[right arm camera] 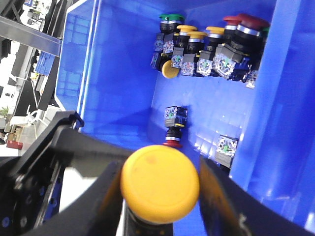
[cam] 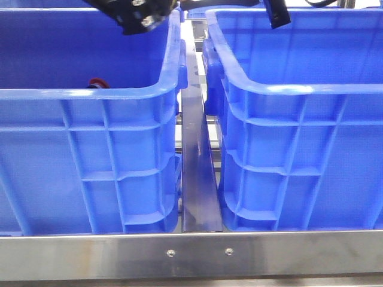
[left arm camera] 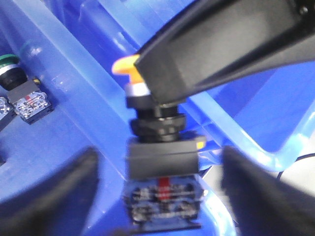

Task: Pick red and yellow buttons and place in box
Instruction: 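Grasp the yellow cap with the right gripper, taking it from the left, then carry the yellow button with the right gripper over the empty bin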

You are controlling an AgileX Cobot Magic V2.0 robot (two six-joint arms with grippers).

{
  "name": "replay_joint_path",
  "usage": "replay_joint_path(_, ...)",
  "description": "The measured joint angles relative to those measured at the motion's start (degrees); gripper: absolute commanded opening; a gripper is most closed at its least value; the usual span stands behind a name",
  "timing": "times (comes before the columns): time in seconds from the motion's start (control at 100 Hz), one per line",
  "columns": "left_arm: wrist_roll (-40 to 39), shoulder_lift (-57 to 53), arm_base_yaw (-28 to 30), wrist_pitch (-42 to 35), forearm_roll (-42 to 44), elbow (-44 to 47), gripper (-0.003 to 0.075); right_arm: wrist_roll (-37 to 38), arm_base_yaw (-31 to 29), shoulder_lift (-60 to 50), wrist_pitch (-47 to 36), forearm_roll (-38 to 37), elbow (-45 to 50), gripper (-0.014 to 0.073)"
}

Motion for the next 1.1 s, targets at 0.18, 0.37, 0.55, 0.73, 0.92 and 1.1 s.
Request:
replay_joint_path(0.18, 0.10, 0.00, 0.00, 0.08, 0.00, 0.00, 0.0587, -6.43, -6.40, -1.62, 1.28, -0.10, -1.90, 0.0269)
replay_joint_path(0.37, 0.10, 0.00, 0.00, 0.08, 0.00, 0.00, 0.0587, -15.81, -13.77, -6.69, -0.65, -3.76, -2.34, 0.0269)
replay_joint_path(0.55, 0.10, 0.00, 0.00, 0.21, 0.00, 0.00, 0.0587, -19.15, -14.78, -9.82, -7.62, -14.52, -1.39, 0.0269)
replay_joint_path(0.73, 0.10, 0.00, 0.00, 0.21, 0.00, 0.00, 0.0587, -19.76, -14.78, -10.24, -18.12, -20.94, 3.57, 0.0269)
replay_joint_path(0.92, 0.10, 0.00, 0.00, 0.21, 0.00, 0.00, 0.0587, -22.92, -14.14, -8.88, -35.34, -21.43, 8.05, 0.0269)
replay_joint_path(1.1, 0.10, 0.00, 0.00, 0.21, 0.00, 0.00, 0.0587, -23.79, -12.31, -4.27, -45.09, -20.73, 8.54, 0.0269)
